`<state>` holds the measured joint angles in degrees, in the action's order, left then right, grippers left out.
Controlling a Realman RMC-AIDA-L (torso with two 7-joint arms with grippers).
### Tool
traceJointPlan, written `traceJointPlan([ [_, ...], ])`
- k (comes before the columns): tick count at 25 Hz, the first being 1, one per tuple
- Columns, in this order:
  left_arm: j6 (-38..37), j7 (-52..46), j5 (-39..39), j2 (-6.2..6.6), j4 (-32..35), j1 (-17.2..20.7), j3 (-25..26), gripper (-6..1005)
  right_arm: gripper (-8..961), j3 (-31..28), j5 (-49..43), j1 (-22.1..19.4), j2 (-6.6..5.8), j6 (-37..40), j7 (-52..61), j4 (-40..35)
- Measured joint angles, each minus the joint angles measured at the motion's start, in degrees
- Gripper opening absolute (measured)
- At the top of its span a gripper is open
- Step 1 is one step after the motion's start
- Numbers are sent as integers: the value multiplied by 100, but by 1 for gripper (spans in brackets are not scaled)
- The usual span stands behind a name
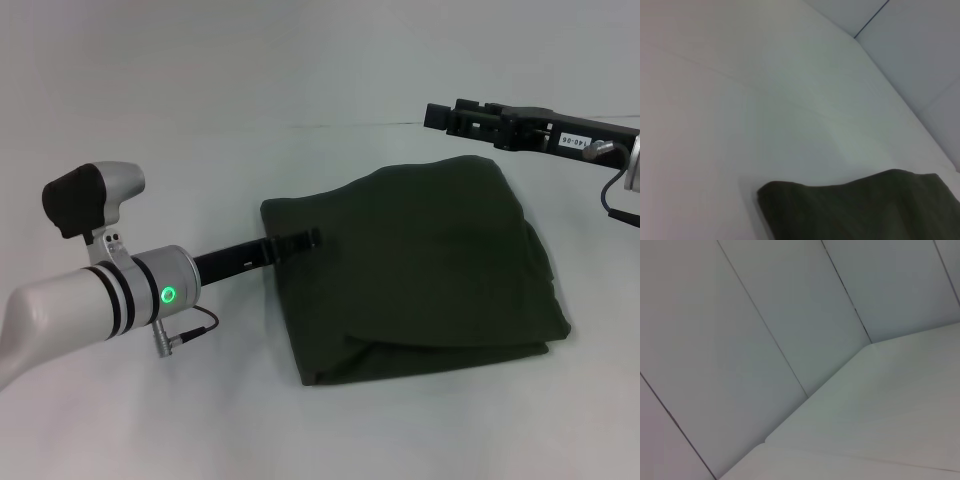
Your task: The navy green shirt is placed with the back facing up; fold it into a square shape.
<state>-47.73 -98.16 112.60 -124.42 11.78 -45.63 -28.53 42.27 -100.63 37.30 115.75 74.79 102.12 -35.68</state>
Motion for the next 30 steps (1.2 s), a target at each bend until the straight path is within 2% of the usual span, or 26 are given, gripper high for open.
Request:
traceJointPlan([
  [17, -84, 9, 6, -3, -69, -140, -21, 886, 798, 0, 0, 0, 9, -28, 6, 0],
  [27, -1, 24, 11, 5, 23, -97, -314, 828, 797, 0, 0, 10, 16, -79, 3, 9],
  [30, -3, 25, 7, 1, 40, -95, -367, 724, 796, 0, 0, 26, 19, -83, 2, 6],
])
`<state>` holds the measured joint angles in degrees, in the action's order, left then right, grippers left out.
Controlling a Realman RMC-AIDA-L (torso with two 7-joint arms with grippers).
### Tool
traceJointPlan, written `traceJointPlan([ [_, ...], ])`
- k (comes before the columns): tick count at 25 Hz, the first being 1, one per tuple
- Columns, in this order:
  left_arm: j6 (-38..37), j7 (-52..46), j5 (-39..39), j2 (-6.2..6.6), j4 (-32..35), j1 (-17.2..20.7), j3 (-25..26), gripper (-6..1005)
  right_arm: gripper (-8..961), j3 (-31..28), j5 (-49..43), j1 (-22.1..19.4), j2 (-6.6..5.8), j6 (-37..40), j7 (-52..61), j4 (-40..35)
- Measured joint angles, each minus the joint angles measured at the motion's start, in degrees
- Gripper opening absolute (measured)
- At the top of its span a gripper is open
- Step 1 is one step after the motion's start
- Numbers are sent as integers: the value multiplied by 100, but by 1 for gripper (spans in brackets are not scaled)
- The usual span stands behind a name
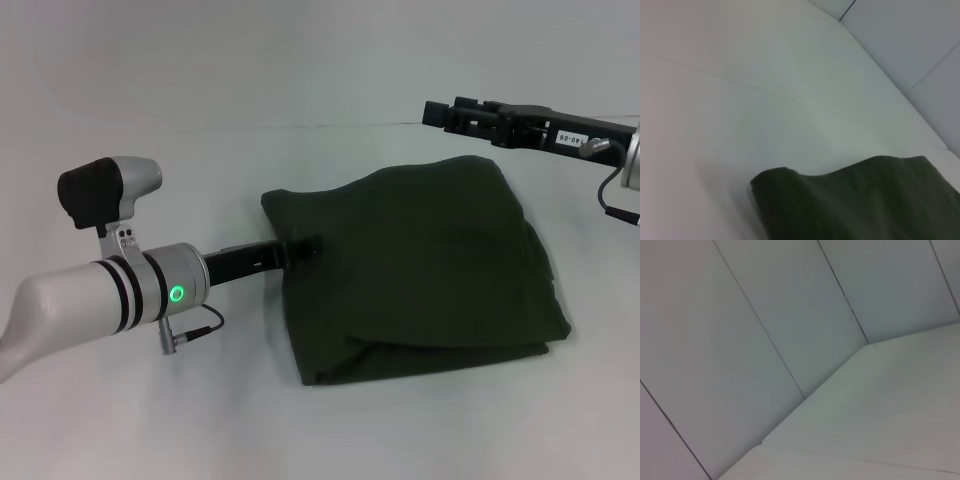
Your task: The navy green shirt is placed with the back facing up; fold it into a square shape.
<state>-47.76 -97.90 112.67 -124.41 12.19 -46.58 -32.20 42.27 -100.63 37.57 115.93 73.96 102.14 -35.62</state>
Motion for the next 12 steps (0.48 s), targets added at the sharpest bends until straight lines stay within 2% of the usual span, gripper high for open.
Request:
traceJointPlan([
  [3, -20, 0, -3, -2, 15, -12, -1, 620, 796, 0, 0, 8, 6, -5, -5, -2],
  [6, -20, 27, 6, -4, 15, -32, -4, 414, 796, 7, -2, 7, 11, -48, -8, 0],
  [12, -45, 42, -10, 6, 28, -60, -14, 284, 795, 64, -85, -43, -8, -134, 27, 25],
])
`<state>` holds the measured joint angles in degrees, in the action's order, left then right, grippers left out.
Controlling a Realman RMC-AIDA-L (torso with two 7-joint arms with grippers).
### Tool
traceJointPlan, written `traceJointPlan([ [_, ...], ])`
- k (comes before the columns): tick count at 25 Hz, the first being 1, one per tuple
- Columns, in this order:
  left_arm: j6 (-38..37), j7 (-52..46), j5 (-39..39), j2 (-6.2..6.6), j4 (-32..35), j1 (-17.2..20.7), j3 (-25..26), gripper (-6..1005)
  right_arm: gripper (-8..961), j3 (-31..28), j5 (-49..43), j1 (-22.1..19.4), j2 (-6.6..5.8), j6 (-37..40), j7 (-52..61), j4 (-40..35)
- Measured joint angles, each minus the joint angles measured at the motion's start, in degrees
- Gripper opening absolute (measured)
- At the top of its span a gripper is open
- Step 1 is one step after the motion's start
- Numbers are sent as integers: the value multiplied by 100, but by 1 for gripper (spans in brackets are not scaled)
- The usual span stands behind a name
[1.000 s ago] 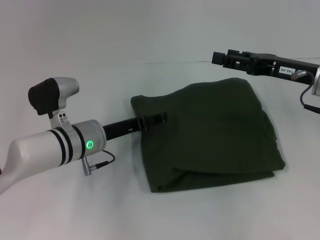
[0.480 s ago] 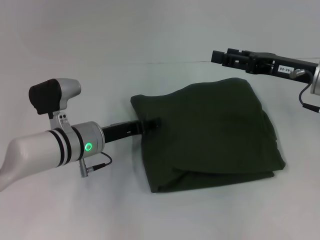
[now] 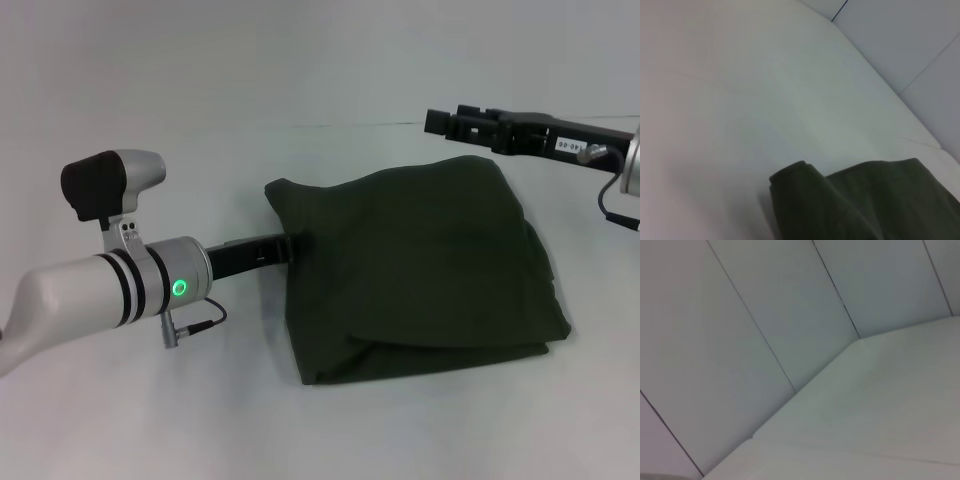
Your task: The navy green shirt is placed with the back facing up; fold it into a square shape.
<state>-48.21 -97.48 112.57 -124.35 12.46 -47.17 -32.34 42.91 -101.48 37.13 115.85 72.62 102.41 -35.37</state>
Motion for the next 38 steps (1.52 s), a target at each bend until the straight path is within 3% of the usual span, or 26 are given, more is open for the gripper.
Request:
traceJointPlan([
  [7, -135, -4, 0, 14, 133, -2, -1, 111, 795, 0, -304, -162, -97, 165, 424, -16],
  [10, -184, -17, 11, 27, 174, 6, -7, 16, 795, -14, -431, -323, -205, 390, 686, -17],
  [18, -203, -19, 19, 33, 232, 59, -117, 16, 793, -55, -786, -799, -607, 931, 1661, -30],
  [22, -208, -17, 19, 34, 262, 110, -171, 16, 791, -70, -1130, -959, -737, 919, 2076, -32],
  [28, -217, -23, 19, 34, 274, 129, -215, 16, 786, -134, -1679, -967, -759, 753, 2323, 5],
  [38, -217, -40, 19, 34, 283, 130, -212, 17, 744, -84, -1902, -868, -677, 399, 2372, 263],
])
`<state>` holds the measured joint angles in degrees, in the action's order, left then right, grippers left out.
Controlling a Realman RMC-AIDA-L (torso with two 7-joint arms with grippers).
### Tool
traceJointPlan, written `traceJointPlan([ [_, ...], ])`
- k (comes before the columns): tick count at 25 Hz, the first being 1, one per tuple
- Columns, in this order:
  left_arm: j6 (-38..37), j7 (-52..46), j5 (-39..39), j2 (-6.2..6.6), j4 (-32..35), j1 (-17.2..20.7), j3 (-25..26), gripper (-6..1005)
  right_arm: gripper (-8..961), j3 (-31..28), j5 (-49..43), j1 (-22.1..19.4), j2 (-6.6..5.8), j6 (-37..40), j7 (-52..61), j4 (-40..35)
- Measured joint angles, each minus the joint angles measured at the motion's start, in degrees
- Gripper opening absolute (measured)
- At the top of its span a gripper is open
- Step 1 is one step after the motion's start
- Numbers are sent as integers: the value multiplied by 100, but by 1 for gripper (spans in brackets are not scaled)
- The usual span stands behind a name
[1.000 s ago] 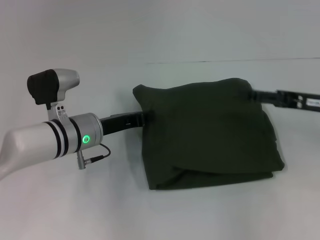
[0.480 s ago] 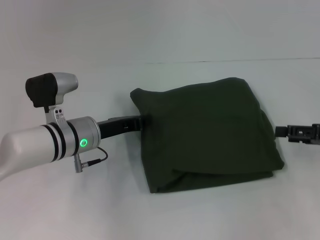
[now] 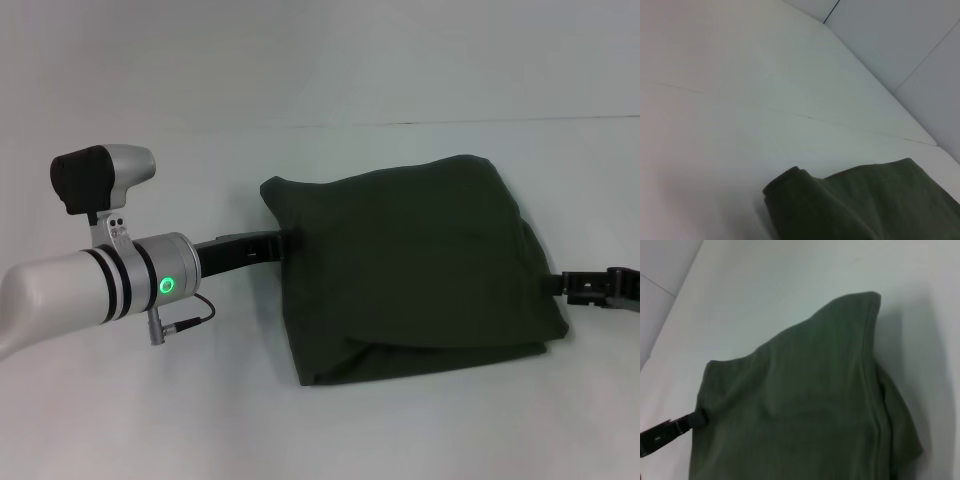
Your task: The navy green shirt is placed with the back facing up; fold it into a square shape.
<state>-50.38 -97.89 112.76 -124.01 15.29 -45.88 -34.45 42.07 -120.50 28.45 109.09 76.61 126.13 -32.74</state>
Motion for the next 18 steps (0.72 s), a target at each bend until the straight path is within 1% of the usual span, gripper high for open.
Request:
traceJointPlan([
  [2, 0, -2, 0, 0, 4, 0, 1, 17, 728, 2, 0, 36, 15, -61, -36, 109],
  [6, 1, -2, 0, 0, 9, 0, 1, 17, 697, 3, -81, 95, 91, -126, -50, 155],
  [9, 5, -2, 0, 0, 10, 0, 0, 17, 701, 3, -146, 128, 146, -154, -51, 162],
  [11, 5, -2, 0, 0, 10, 0, 0, 17, 672, 3, -158, 143, 173, -165, -49, 163],
  [14, 5, -3, 0, 0, 10, 0, 0, 17, 629, 1, -172, 145, 174, -131, -49, 163],
  [18, 4, -7, 0, 0, 10, 0, 0, 16, 498, -6, -269, 116, 167, -111, -49, 154],
])
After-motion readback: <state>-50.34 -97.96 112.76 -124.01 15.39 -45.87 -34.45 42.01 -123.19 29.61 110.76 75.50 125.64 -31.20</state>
